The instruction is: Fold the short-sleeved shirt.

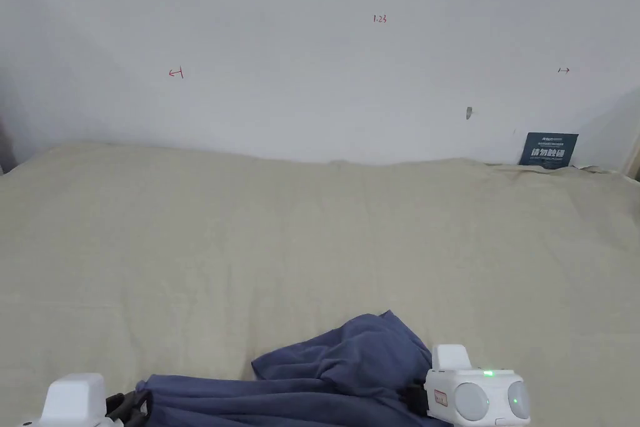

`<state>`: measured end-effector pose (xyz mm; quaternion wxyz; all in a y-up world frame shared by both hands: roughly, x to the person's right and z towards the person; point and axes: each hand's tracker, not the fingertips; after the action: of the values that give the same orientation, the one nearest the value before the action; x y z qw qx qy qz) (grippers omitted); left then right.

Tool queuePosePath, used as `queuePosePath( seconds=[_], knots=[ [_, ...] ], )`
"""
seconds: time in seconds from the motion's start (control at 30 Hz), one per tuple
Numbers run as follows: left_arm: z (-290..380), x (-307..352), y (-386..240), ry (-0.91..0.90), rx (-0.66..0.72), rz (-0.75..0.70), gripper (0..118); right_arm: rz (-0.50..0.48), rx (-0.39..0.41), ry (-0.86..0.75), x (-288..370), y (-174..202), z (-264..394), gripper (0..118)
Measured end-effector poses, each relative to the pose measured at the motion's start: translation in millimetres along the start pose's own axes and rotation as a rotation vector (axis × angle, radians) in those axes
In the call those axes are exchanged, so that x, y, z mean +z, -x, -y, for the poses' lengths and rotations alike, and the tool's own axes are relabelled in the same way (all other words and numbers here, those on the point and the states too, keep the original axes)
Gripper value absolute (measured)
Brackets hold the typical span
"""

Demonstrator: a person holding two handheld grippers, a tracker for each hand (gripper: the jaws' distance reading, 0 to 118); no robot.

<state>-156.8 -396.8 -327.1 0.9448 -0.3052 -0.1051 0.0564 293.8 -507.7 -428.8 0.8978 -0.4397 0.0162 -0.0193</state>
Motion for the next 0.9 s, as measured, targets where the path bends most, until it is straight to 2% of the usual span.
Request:
queuePosePath(
  seconds=[0.13, 0.23, 0.4, 0.6, 0.67, 0.8, 0.9],
  knots=[
    [-1.0, 6.0, -6.6, 0.005, 0.011, -0.013, 0, -0.017, -0.012, -0.061, 15.8, -5.8, 0.0, 12],
    [-5.5, 5.3, -7.7, -0.001, 0.008, -0.018, 0, 0.000, 0.033, -0.164, 38.8, -6.8, -2.1, 10],
    [-31.7, 13.3, -8.2, -0.052, -0.005, -0.021, 0, 0.003, 0.001, -0.295, 86.2, -8.0, -11.8, 9],
    [-79.3, 18.2, 4.0, -0.134, -0.040, -0.043, 0, 0.013, 0.045, -0.446, 145.6, 7.5, -28.2, 9],
    [-98.0, 23.2, 5.6, -0.171, -0.059, -0.059, 0, 0.038, 0.044, -0.490, 163.3, 12.6, -37.8, 9],
    [-133.0, 30.7, 12.0, -0.221, -0.094, -0.087, 0, 0.036, -0.030, -0.596, 200.9, 18.4, -59.5, 9],
    [-149.0, 29.5, 20.6, -0.236, -0.098, -0.094, 0, 0.052, -0.020, -0.648, 221.6, 23.4, -77.1, 9]
  ],
)
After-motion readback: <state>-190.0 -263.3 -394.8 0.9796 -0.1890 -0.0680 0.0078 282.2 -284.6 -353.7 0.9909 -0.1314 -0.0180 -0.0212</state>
